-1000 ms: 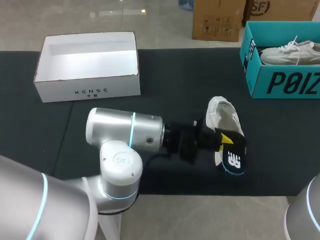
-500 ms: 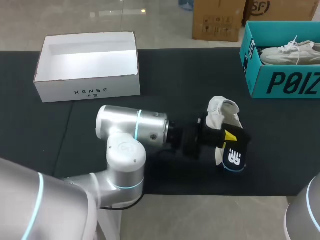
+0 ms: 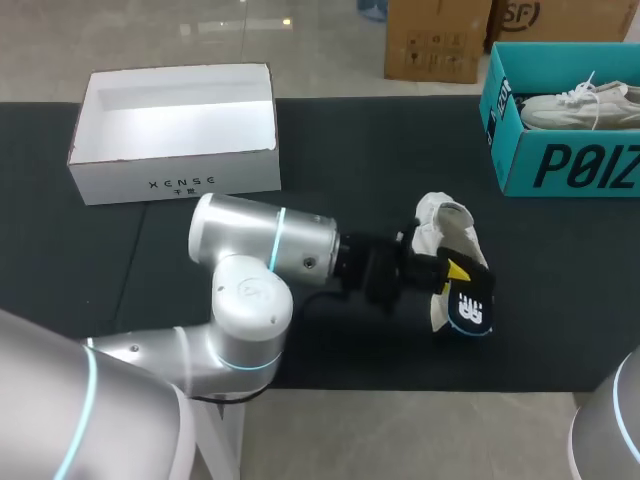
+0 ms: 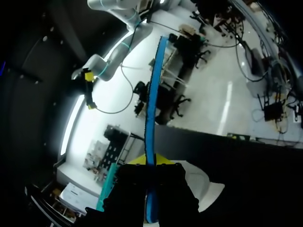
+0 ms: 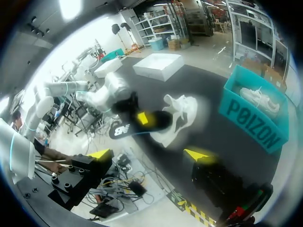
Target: Take the shoe out of the shoebox, open the shoe tongue, remove and reinsert the insole, then place the shoe into the shoebox
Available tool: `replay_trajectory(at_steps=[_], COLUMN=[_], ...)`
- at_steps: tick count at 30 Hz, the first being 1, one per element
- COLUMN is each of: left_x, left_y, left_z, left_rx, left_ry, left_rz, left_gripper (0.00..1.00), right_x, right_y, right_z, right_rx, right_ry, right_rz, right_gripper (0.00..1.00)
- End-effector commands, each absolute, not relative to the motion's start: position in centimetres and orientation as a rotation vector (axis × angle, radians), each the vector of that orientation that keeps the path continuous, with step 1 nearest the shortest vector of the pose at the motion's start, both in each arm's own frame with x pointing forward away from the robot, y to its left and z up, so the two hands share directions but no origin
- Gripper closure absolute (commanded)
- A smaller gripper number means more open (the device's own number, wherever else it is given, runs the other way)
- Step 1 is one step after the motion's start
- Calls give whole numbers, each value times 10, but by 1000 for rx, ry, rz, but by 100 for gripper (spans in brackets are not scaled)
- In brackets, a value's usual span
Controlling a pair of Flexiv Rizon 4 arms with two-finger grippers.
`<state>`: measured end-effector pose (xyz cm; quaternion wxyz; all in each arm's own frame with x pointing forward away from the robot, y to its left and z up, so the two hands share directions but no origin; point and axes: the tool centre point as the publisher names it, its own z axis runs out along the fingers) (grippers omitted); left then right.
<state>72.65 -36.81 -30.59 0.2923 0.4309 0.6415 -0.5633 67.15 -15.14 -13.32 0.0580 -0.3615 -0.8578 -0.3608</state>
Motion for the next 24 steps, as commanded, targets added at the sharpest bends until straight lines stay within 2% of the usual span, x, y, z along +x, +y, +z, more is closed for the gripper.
replay_trajectory(at_steps=[1,2,6,24], left_x=[724,723,724,731], left_y=[-365,-365,-362,-349], left_z=[-305,-306,-305,-306], left_rx=[1161,1163,1162,1205], left_ry=[1732,1733,1740,1785], left_rz=[-1488,-1488,-1482,-1423], left_gripper=[68,56,51,66], right_x=[672,672,672,672], right_y=[-152,-152,-152,-152], right_z=[-134,-134,-134,-134], right_rx=[-1096,-1096,-1096,-1096], right_ry=[-2600,-2600,-2600,-2600], right_rz=[-1089,-1089,-1089,-1089], right_gripper=[0,0,0,0])
